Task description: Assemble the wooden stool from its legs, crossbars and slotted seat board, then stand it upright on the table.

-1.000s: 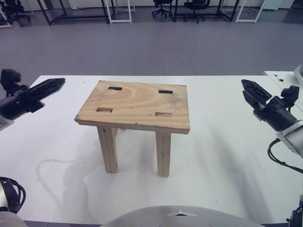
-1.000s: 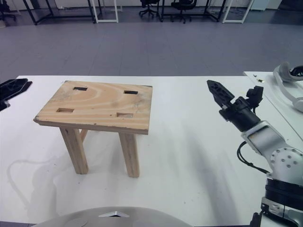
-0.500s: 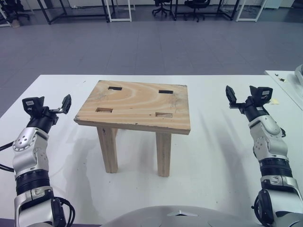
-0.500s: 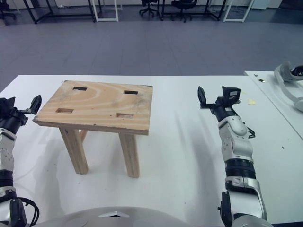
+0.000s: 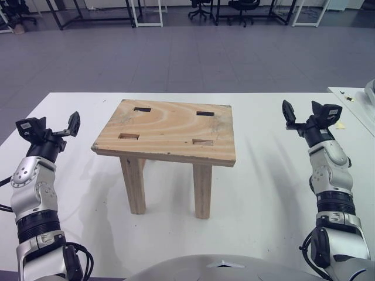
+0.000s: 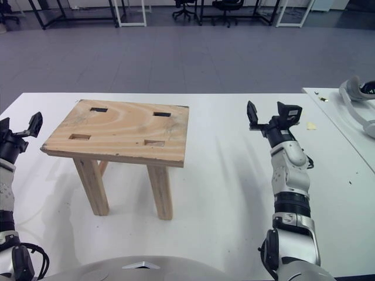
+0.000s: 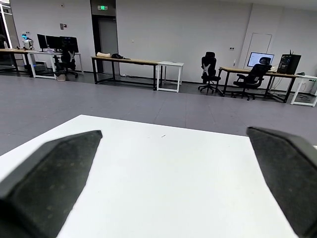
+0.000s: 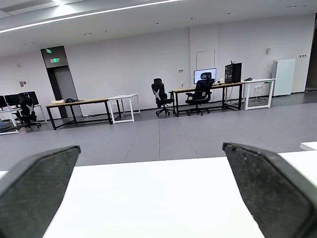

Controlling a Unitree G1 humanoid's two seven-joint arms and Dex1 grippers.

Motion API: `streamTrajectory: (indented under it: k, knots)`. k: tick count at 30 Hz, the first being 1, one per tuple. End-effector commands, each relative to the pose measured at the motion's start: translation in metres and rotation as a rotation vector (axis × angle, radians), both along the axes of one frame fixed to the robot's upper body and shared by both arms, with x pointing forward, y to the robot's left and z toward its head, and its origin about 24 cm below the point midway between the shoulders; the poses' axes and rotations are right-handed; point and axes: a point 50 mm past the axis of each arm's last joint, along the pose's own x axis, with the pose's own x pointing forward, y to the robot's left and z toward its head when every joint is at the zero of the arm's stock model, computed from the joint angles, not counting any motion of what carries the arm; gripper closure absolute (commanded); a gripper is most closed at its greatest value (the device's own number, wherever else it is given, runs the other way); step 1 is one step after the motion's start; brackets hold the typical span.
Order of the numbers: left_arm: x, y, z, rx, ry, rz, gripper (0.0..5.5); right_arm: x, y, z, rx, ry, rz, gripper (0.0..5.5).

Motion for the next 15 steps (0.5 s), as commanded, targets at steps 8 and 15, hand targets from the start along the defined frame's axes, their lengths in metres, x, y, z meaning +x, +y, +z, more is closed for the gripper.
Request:
streamTrajectory:
  k: [8, 15]
  knots:
    - [0.002, -0.019, 0.004, 0.006, 0.003, -0.039, 0.12, -0.002, 0.002, 0.001, -0.033, 0.011, 0.035, 0.1]
    - [0.0, -0.032, 0.002, 0.059, -0.011, -0.013, 0.12, 0.003, -0.005, 0.014, -0.084, -0.001, 0.063, 0.1]
